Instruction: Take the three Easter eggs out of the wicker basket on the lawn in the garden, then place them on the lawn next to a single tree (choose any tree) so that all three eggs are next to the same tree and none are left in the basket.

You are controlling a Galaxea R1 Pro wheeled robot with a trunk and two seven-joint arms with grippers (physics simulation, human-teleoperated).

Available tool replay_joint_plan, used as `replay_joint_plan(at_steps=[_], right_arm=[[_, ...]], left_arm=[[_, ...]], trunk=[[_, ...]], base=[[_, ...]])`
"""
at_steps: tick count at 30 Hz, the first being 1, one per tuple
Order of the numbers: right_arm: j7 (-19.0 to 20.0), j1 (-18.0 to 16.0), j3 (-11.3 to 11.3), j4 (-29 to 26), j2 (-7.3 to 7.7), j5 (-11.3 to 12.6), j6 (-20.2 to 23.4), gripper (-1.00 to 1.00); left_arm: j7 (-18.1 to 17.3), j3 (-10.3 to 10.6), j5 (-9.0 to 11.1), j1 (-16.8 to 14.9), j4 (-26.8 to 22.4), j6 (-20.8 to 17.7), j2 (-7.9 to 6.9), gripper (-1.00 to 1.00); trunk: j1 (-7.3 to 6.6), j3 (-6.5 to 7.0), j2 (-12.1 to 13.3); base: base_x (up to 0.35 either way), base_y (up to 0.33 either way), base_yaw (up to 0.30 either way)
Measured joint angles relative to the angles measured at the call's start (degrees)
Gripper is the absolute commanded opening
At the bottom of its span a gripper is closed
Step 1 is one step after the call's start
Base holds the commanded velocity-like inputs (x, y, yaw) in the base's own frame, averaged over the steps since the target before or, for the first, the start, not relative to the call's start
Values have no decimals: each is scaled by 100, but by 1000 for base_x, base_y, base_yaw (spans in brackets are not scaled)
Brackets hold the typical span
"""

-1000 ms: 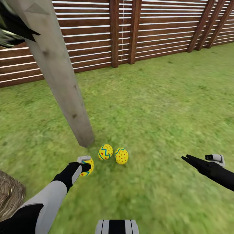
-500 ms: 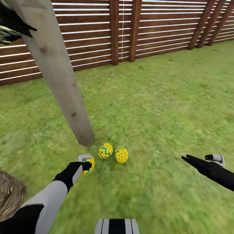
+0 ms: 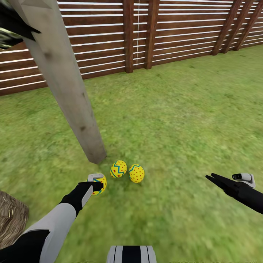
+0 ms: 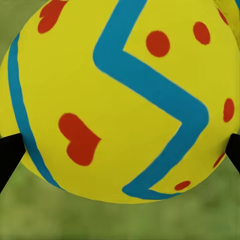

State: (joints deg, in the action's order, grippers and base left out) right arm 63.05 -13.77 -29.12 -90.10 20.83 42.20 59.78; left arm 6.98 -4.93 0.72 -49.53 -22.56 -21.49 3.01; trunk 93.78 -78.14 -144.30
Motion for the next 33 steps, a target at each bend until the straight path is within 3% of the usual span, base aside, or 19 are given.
replay_joint_plan(at_steps=[9,15,21,33], right_arm=[[-1,0,-2,0,-1,2,1,100],[-1,0,-2,0,-1,2,1,100],[-1,0,-2,0,-1,2,1,100],[-1,0,-2,1,-1,2,1,100]], left_arm=[[0,0,0,3,0,78,0,-100],[-3,1,0,7,0,93,2,-100],[-121,140,1,13,0,201,0,-100],[-253,179,0,14,0,258,1,-100]], trunk=[[5,-45,-3],[18,-156,-10],[18,-156,-10],[28,-245,-15]], base=[[0,0,0],[0,0,0],[0,0,0],[0,0,0]])
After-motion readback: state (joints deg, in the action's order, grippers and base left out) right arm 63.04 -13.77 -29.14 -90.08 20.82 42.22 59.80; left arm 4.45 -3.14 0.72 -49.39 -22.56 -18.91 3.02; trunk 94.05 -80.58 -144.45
